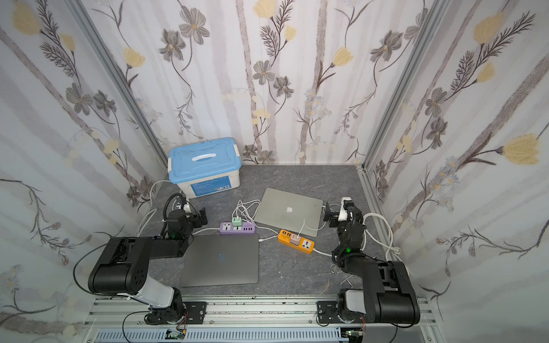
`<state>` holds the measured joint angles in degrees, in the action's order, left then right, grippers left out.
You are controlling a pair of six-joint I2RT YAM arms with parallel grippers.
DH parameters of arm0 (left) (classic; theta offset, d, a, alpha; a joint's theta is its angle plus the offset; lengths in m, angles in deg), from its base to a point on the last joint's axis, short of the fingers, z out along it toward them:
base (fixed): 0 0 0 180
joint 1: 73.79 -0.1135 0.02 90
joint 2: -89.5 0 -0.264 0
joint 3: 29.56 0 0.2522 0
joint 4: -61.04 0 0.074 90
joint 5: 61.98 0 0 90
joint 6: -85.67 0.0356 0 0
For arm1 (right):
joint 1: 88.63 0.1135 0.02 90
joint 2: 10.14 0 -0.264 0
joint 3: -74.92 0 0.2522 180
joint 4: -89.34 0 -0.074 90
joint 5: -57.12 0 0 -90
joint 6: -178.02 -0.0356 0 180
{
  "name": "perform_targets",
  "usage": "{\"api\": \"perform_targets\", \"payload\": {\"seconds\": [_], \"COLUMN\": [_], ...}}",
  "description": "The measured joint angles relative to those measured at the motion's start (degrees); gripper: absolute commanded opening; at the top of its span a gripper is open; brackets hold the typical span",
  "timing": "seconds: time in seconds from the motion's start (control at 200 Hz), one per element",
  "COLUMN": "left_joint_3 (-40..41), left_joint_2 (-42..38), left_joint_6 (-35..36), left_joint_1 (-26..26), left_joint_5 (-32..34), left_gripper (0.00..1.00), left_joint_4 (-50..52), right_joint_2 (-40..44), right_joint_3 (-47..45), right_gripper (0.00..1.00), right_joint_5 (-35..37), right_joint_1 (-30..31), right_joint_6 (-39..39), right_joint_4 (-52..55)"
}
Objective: Unplug the laptop charger
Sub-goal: Remove the charging cable from the laptop.
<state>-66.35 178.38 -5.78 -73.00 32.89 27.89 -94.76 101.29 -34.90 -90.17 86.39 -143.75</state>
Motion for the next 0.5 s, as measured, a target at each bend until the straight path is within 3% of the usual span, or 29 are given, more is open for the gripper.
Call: {"api": "perform_targets", "payload": {"seconds": [0.33, 0.5], "left_joint_3": [0.00, 0.00], "left_joint_2": [0.00, 0.00], "left_joint_6": [0.00, 0.00], "left_joint_1": [0.00, 0.00], "left_joint_5": [0.00, 0.00], "left_gripper": [0.99, 0.94], "left_joint_4": [0.02, 0.00], "right_joint_2": [-0.02, 0.13], "right_joint_3": [0.09, 0.04], "right_gripper": [1.00, 1.00], "right_joint_5": [-1.11, -1.51], "right_joint_1": [-0.72, -0.83], "right_joint_6": [-0.02, -0.02], "right_joint_4": [0.02, 0.15]}}
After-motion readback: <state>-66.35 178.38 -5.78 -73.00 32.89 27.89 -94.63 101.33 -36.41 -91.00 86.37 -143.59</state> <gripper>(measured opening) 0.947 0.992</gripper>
